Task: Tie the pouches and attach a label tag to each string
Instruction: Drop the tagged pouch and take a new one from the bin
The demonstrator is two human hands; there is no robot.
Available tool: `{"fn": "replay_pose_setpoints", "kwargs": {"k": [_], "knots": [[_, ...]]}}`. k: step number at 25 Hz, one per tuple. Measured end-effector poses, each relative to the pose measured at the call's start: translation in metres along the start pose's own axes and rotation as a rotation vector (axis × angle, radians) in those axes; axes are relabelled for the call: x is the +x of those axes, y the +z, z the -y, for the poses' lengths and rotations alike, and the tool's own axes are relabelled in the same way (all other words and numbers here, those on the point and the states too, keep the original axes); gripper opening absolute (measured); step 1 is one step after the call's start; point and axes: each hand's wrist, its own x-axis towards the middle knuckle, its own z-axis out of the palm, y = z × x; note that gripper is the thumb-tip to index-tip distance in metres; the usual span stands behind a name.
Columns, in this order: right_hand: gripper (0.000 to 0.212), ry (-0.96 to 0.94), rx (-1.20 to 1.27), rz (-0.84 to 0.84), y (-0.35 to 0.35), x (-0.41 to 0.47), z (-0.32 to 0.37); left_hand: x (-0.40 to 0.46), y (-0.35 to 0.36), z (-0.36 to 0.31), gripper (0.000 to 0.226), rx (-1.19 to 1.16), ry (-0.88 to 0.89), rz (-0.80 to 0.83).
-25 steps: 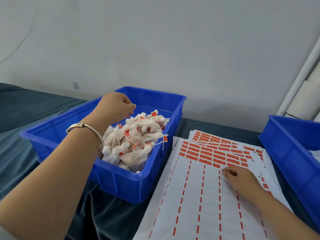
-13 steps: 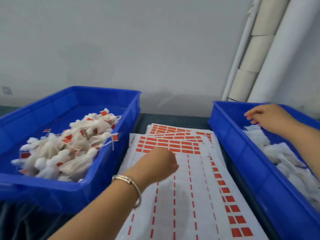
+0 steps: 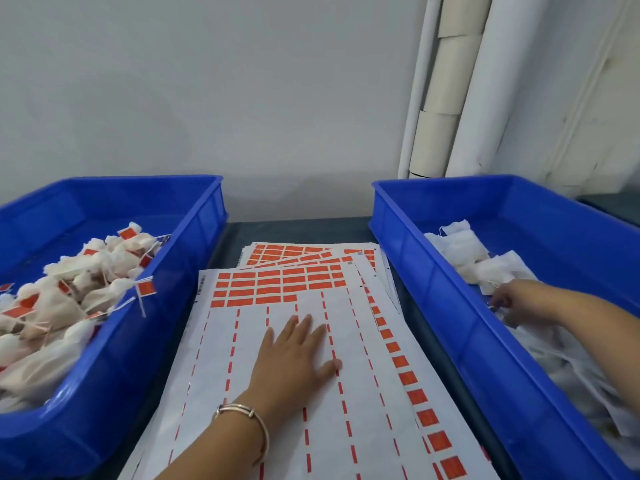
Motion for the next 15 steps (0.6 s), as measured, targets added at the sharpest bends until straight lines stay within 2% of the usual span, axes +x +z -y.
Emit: {"fn": "replay_pose_setpoints", "kwargs": {"k": [1, 2, 3, 6, 12, 15], "knots": [[0.013, 0.020, -0.048, -0.007, -0.001, 0.000, 0.003, 0.001, 0.001, 0.000, 0.074, 0.007, -0.003, -0.014], [0.008, 0.030, -0.063, -0.025, -0.002, 0.001, 0.005, 0.001, 0.002, 0.000, 0.074, 0.011, -0.007, -0.025], [0.013, 0.042, -0.054, -0.047, -0.004, 0.001, 0.005, 0.001, 0.002, 0.000, 0.074, 0.011, -0.011, -0.035], [0.006, 0.050, 0.118, -0.159, -0.010, -0.006, -0.005, -0.001, 0.002, -0.001, 0.073, 0.000, -0.016, -0.052], [0.020, 0.040, 0.489, -0.463, -0.024, -0.027, -0.021, -0.003, 0.003, -0.001, 0.073, -0.012, -0.013, -0.066], [0.019, 0.030, 0.501, -0.556, -0.035, -0.034, -0.012, -0.002, 0.003, 0.000, 0.072, -0.008, -0.005, -0.071]]}}
